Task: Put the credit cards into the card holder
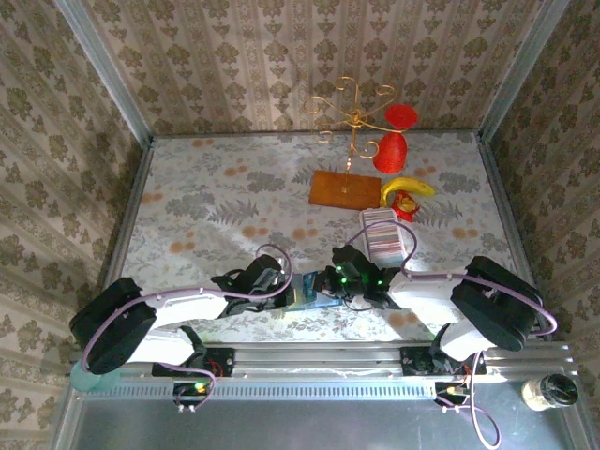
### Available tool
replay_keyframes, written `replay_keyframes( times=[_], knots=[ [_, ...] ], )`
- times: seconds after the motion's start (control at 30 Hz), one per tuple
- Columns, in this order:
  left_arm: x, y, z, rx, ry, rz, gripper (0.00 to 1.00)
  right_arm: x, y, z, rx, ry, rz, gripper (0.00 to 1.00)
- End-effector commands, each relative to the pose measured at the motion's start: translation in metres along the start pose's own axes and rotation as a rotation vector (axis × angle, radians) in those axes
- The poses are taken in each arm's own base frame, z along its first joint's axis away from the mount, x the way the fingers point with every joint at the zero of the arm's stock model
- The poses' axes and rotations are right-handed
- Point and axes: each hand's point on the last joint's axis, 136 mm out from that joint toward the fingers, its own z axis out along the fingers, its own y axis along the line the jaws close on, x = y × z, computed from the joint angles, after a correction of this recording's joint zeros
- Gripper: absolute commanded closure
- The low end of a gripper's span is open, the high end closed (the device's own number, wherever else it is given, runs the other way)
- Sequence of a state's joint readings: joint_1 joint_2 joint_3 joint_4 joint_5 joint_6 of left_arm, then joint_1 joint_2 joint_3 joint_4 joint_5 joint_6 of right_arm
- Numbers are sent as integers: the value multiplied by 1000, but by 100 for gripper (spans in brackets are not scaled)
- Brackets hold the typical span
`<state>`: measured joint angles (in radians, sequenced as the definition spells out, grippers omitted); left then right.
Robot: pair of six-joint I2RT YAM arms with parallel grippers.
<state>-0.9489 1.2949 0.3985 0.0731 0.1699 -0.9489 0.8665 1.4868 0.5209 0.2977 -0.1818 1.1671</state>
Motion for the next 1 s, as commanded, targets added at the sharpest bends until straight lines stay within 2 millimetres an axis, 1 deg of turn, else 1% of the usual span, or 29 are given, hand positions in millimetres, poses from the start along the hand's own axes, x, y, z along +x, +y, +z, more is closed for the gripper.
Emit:
replay_keyframes(
  times=[0.0,0.13,0.33,0.6,0.7,0.8,0.97],
  knots=[
    [14,13,2,-47,41,-9,100,10,-1,-4,-8,44,25,100],
    [15,15,2,-52,41,-12,100,11,-3,-7,-4,45,35,100],
    [16,16,3,-55,43,-13,100,15,-5,-5,-15,54,47,100],
    [16,15,1,-57,35,-20,100,10,5,-5,-70,31,26,100],
    [15,16,-1,-61,25,-27,100,10,2,-5,-62,30,25,100],
    [12,13,-5,-53,14,-27,92,12,-4,-1,-47,35,31,100],
    [10,10,-9,-49,5,-33,81,13,-4,3,-62,37,41,100]
  ],
)
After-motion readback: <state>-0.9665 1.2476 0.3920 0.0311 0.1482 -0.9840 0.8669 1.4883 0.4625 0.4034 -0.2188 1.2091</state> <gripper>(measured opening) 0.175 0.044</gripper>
